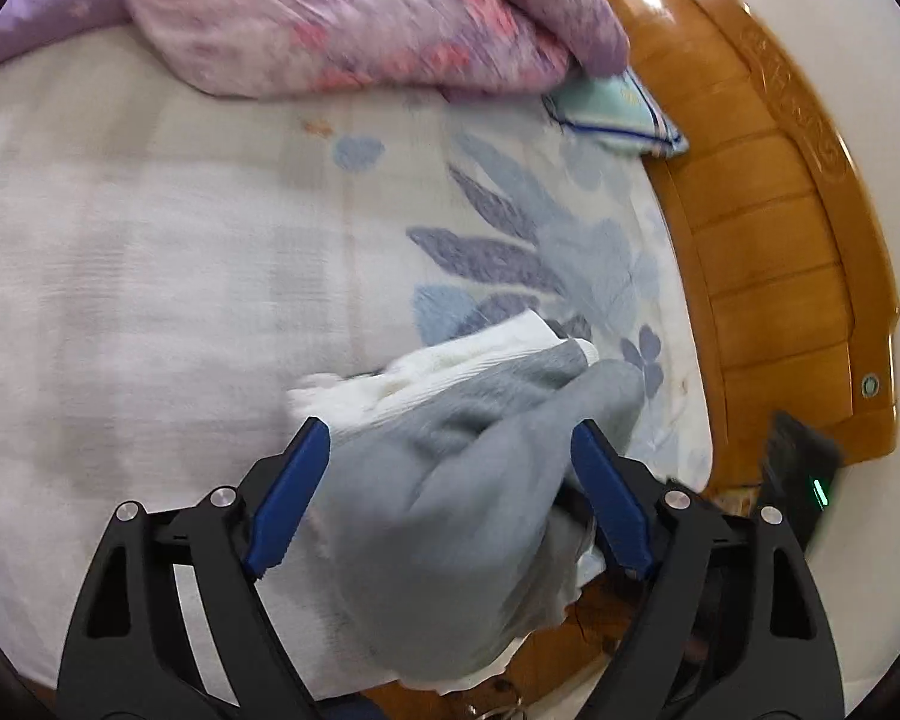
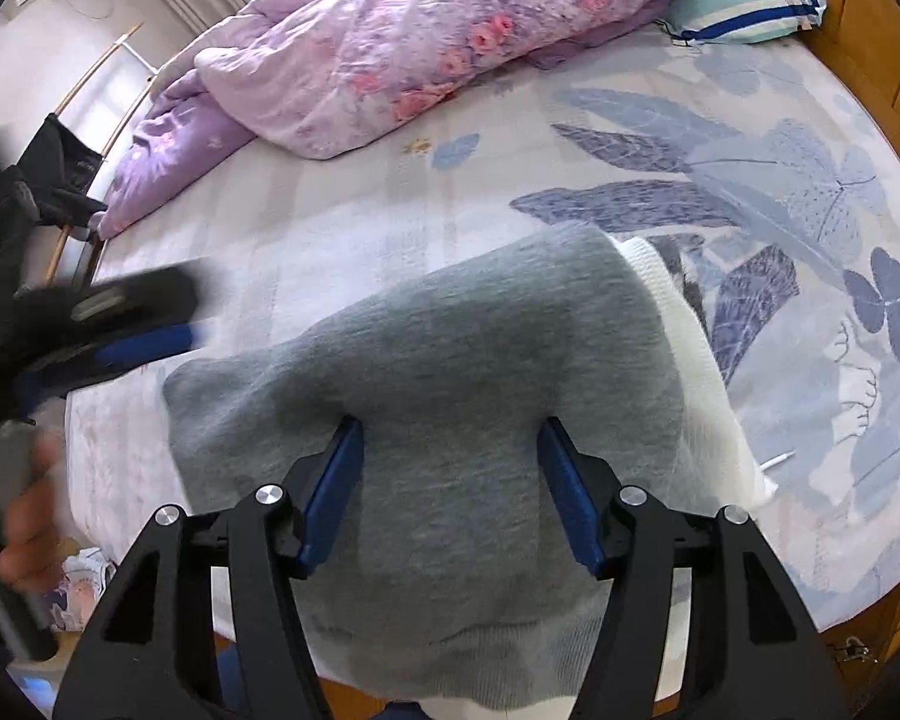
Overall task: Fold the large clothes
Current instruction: 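Carry the hoodie bundle with both tools toward the stack of folded clothes, then lower the hoodie onto the clothes stack and open both tools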
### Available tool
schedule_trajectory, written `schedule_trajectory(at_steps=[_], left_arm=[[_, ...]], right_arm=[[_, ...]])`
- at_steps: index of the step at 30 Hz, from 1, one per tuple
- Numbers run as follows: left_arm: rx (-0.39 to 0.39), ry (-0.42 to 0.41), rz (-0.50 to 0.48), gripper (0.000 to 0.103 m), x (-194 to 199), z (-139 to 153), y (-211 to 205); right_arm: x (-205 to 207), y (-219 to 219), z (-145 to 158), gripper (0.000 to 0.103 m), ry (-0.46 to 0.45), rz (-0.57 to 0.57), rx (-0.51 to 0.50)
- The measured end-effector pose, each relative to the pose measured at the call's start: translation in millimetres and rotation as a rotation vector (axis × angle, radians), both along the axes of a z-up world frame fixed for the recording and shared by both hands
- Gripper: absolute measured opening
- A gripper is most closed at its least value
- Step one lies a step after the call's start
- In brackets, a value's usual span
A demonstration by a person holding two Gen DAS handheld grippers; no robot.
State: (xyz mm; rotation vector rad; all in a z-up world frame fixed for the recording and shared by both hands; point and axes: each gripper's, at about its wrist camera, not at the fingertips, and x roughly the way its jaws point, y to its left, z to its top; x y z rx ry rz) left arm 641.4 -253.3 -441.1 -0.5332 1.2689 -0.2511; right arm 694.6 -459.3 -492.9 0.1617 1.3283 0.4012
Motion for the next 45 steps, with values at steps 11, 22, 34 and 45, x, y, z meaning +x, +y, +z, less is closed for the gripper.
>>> schedule_trajectory(at_steps=[11, 22, 34, 45], left_arm=[[0.083, 0.085, 0.046, 0.092, -20.2, -50.8, -7.1], [0.062, 0.113, 0.042, 0.098, 17.0, -79.4, 2.9], [-0.201, 0.119, 0.006, 0.099, -18.0, -76.5, 33.8], [-0.095, 0.027, 0.03, 0.099, -91.8, -51.9, 132.9]], right_arm=[[4.1, 5.8, 6.4, 0.06, 0.04, -0.029, -0.004], [38.6, 14.7, -17.0, 0.061, 0.104, -0.085, -0.044], [4.3, 17.3, 17.6, 0.081, 0.122, -0.154, -0.123], [-105.4, 121.0, 73.2, 0.085, -0.009, -0.028, -0.434]])
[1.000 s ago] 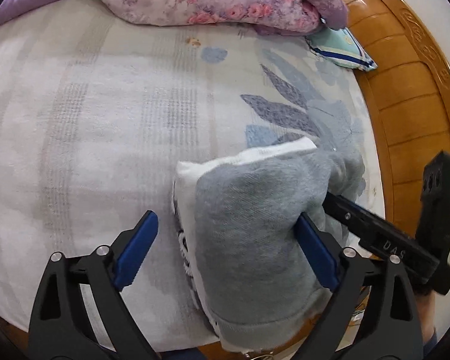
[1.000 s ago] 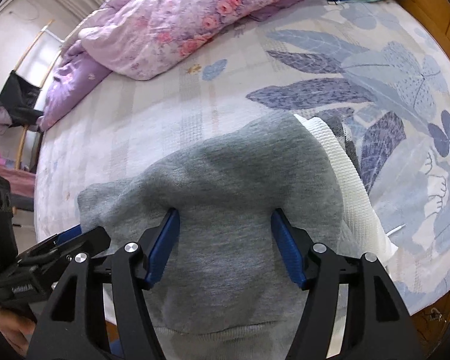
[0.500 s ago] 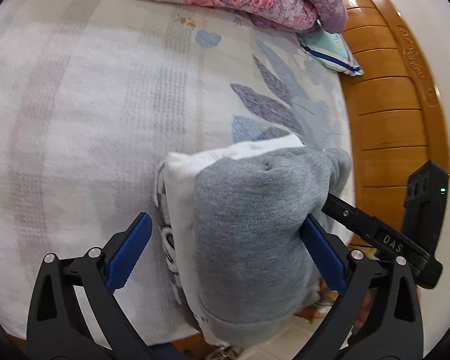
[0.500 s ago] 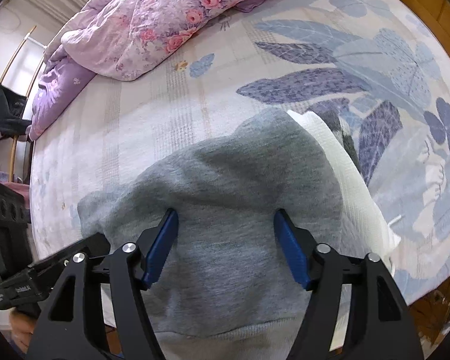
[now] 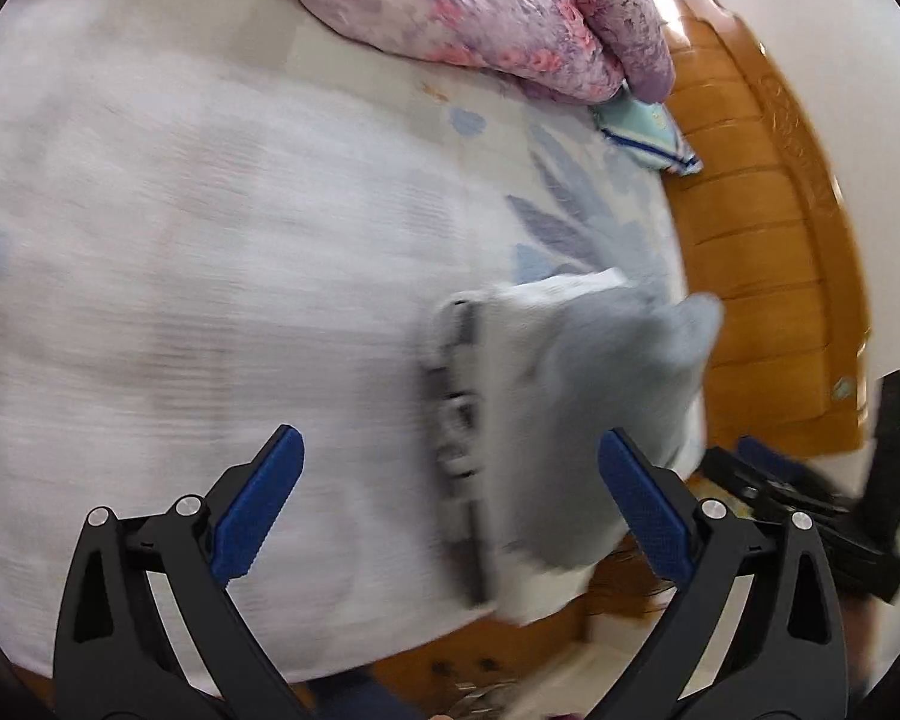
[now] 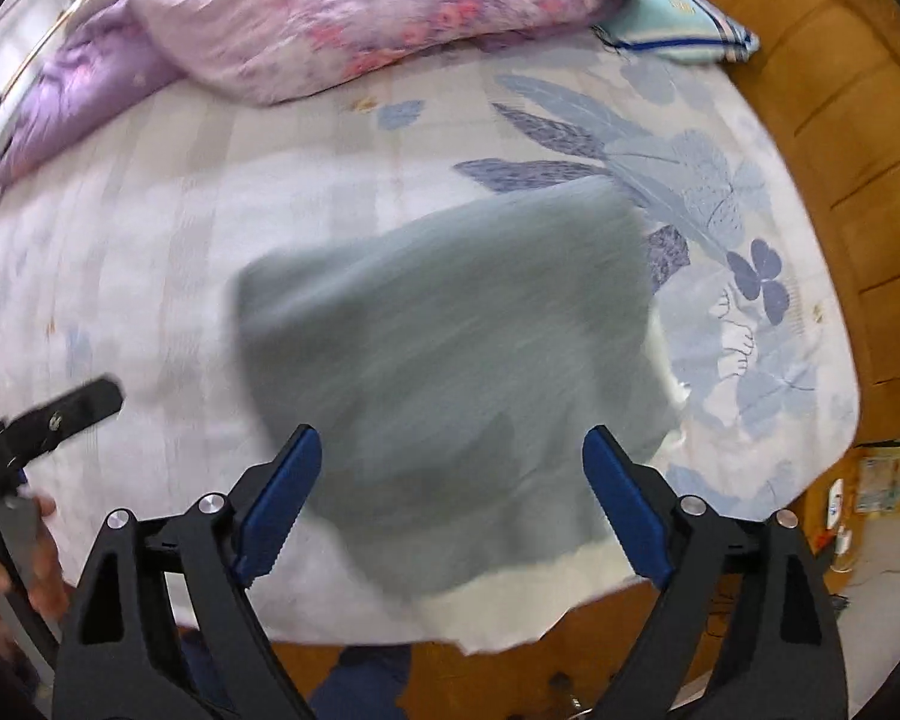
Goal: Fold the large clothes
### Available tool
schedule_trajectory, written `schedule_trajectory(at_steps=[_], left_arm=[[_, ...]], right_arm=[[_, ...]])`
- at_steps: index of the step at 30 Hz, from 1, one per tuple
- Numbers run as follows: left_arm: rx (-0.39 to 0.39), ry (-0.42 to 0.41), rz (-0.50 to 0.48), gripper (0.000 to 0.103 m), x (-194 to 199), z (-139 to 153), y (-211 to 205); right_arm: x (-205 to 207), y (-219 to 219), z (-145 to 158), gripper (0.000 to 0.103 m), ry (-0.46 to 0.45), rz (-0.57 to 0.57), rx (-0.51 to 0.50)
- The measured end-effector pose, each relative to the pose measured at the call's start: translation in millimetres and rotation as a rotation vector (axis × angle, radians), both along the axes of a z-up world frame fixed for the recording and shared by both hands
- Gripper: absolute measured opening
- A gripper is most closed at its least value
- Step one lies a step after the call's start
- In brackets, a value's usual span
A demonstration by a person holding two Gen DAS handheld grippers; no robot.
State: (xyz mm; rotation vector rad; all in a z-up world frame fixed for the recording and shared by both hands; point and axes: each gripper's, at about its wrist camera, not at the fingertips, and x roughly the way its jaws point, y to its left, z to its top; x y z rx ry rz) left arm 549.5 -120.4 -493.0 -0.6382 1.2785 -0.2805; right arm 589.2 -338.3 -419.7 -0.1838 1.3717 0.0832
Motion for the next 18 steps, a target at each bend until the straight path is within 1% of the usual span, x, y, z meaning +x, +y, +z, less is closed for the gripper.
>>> schedule_trajectory(at_steps=[3, 6, 8, 10, 13, 15, 18], left_arm=[[0.131, -0.028, -0.057, 0.099, -25.4, 10.0, 23.5], [0.211, -0.084, -0.096, 0.099, -47.1, 20.2, 46.1], [0.249, -0.117, -0.113, 0.099, -61.0, 25.5, 61.4], [0.276, -0.132, -0.118, 0.099, -74.1, 29.2, 77.2], [0.277, -0.14, -0.097, 0.099, -88.1, 31.2, 94.7], [0.268, -0.124, -0.094, 0.099, -98.5, 31.5, 104.0], [0.277, -0.131, -0.088, 0.099, -114.0, 38.4, 112.8]], right_arm=[[-32.9, 46.3, 2.4, 0.085, -0.007, -0.003, -0.011], [-58.3, 87.1, 3.9, 0.086, -0.017, -0.02, -0.02], [-73.6, 113.1, 7.8, 0.087, -0.044, -0.015, -0.044], [-85.0, 133.8, 12.8, 0.088, -0.068, -0.012, -0.073], [-98.7, 156.1, 22.3, 0.088, -0.1, -0.015, -0.108], [-106.6, 167.7, 28.4, 0.088, -0.108, -0.029, -0.112], [-118.6, 184.2, 37.5, 0.088, -0.126, -0.019, -0.13]])
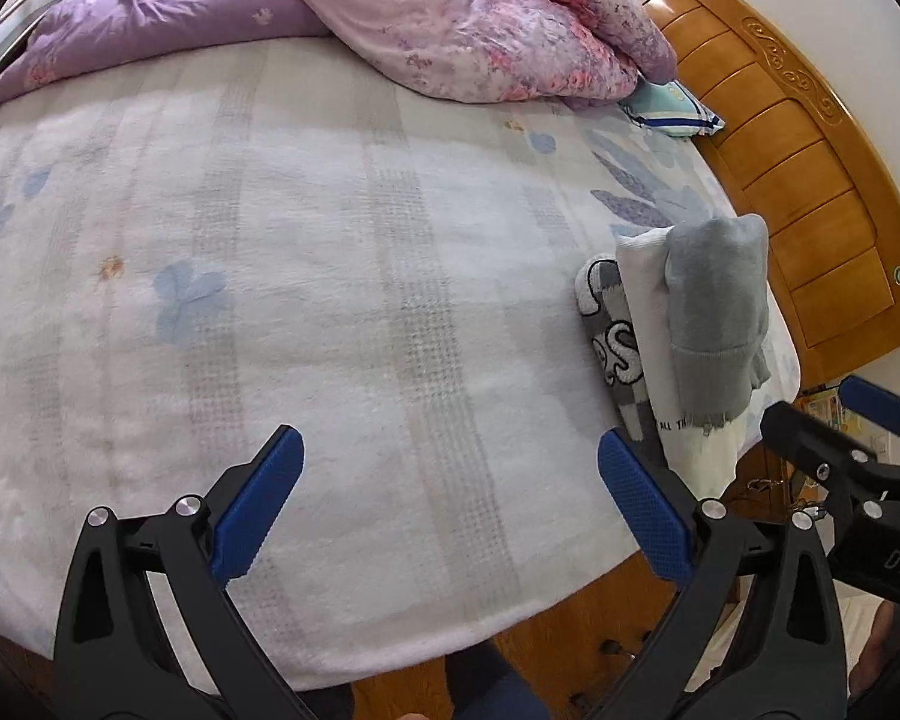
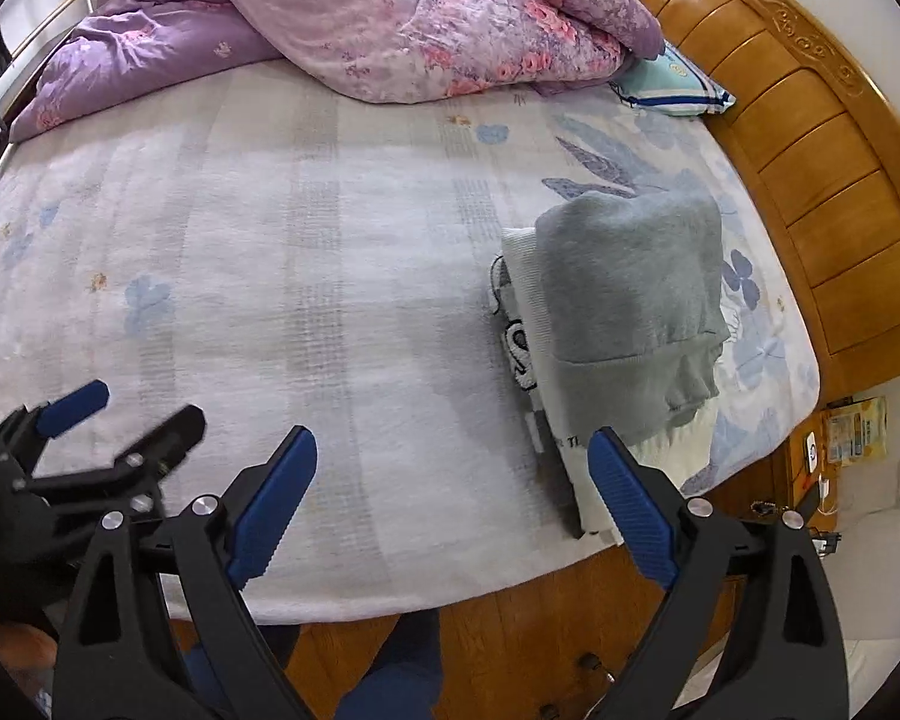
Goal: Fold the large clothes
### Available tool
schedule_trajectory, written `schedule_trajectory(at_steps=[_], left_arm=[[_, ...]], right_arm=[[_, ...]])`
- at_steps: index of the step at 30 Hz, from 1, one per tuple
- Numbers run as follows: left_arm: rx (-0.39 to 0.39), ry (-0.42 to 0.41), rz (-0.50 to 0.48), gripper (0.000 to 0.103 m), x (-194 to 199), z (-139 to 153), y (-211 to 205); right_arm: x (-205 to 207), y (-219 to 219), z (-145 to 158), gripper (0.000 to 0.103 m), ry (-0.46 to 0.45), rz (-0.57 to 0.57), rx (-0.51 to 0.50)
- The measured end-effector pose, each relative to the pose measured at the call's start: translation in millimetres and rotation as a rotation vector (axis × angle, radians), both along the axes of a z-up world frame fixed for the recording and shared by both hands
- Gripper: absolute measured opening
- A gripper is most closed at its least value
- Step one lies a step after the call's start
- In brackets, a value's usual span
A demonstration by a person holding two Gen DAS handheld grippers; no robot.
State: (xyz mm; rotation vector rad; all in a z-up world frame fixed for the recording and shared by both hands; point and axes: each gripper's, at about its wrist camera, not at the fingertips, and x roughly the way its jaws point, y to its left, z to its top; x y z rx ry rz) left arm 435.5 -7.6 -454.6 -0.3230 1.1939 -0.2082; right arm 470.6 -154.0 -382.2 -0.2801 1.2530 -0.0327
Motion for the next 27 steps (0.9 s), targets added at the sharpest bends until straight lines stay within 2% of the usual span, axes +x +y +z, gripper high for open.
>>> schedule_trajectory(at_steps=[3, 7, 12, 22, 27], left_arm=[[0.02, -0.02, 0.025, 0.099, -13.3, 9.6, 6.3], [0.0, -0.03, 0.056, 0.099, -28.1, 15.2, 15.4], [0.014, -0.069, 0.058, 0.099, -47.6, 20.9, 16.2], [0.01, -0.202, 0.115, 0.099, -98.9, 27.9, 35.5], [-0.004, -0.259, 0.143, 0.099, -133.0, 21.4, 46.3]], right_arm=[[-13.3, 14.1, 7.7, 0.089, -0.03, 0.025, -0.03], [-29.7, 19.3, 12.7, 0.089, -0.051, 0.015, -0.023], [-51.6, 20.8, 17.0, 0.089, -0.08, 0.017, -0.027], [-106.4, 38.8, 21.7, 0.089, -0.194, 0.07, -0.022], [-139.1, 50.3, 18.5, 0.089, -0.249, 0.09, -0.063]])
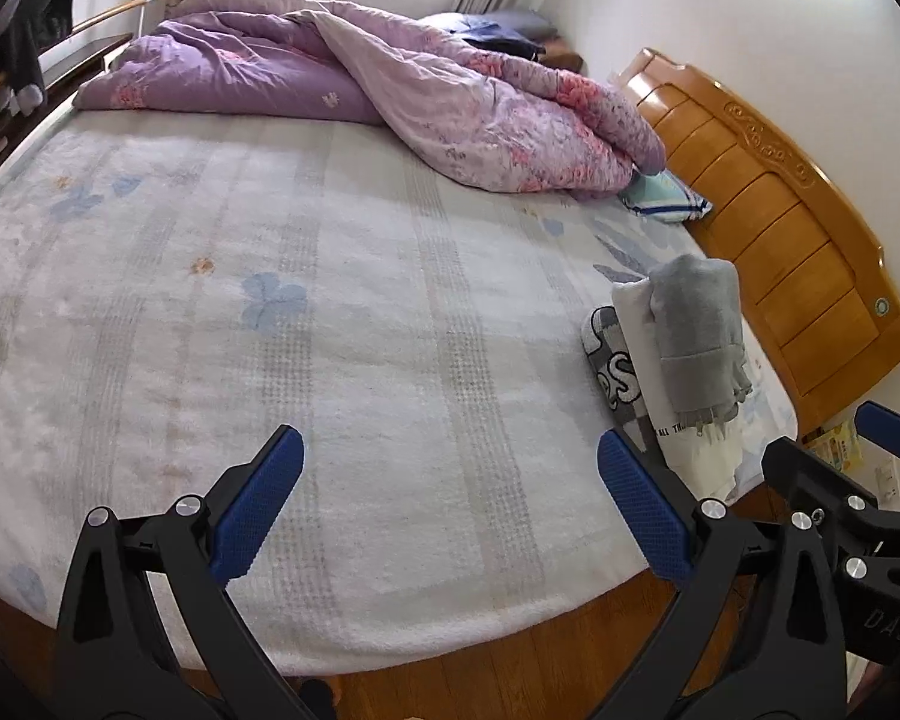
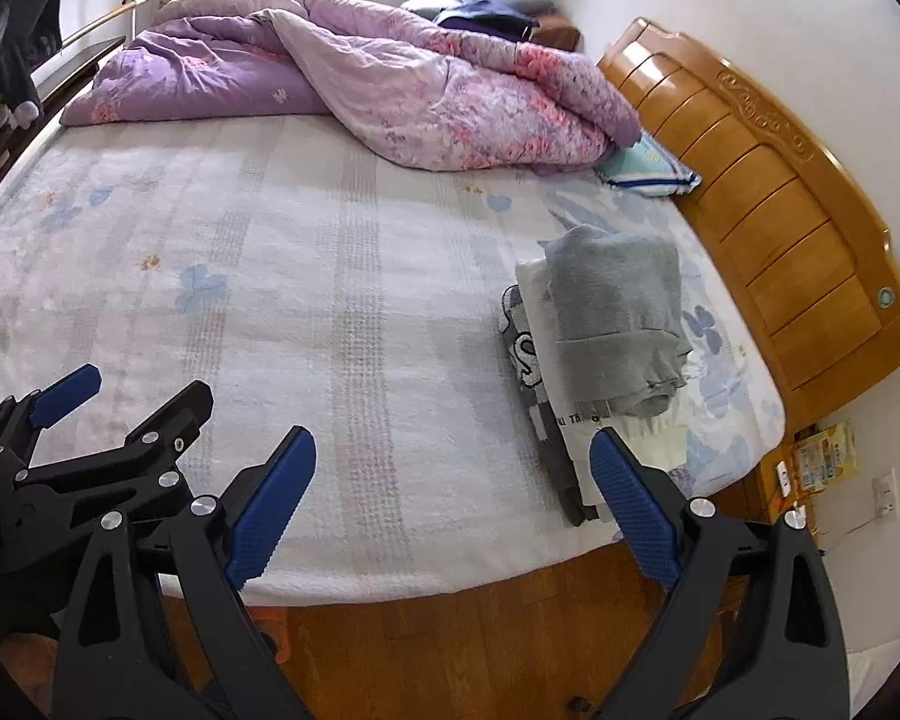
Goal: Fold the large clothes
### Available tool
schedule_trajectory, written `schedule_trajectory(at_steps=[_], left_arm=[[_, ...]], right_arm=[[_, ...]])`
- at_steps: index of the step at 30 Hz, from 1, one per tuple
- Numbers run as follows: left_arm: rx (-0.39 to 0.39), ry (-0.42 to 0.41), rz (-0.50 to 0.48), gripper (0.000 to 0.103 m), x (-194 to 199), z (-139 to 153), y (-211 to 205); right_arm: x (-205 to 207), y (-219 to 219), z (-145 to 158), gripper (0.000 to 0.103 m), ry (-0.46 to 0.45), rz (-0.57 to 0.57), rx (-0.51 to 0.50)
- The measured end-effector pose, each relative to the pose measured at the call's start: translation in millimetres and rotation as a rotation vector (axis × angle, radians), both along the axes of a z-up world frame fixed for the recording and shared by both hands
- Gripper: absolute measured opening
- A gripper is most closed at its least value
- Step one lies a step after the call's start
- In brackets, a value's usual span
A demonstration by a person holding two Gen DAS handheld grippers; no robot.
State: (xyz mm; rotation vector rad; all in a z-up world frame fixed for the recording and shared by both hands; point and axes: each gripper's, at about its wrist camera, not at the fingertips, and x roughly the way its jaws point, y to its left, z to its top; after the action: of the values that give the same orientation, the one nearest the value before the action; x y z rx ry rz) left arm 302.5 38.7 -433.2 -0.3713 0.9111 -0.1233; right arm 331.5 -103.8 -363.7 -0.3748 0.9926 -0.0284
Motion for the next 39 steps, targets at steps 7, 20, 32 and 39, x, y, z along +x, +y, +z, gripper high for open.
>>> schedule_trajectory(at_steps=[7, 20, 32, 39], left_arm=[[0.006, -0.043, 0.019, 0.099, -36.9, -11.6, 17.7], [-0.037, -0.076, -0.039, 0.099, -68.4, -12.9, 64.7], [0.03, -0.086, -0.07, 0.099, -110.0, 35.2, 104.8], [0.132, -0.095, -0.038, 0.099, -156.1, 97.7, 119.3]], right_arm=[[-33.8, 15.8, -12.7, 0.09, -0.04, 0.002, -0.022], [-78.0, 64.9, -7.4, 0.09, -0.091, -0.061, -0.065], [-116.1, 105.0, 29.3, 0.09, -0.077, -0.065, -0.065], [-150.9, 121.1, 78.4, 0.09, -0.075, -0.002, -0.04]])
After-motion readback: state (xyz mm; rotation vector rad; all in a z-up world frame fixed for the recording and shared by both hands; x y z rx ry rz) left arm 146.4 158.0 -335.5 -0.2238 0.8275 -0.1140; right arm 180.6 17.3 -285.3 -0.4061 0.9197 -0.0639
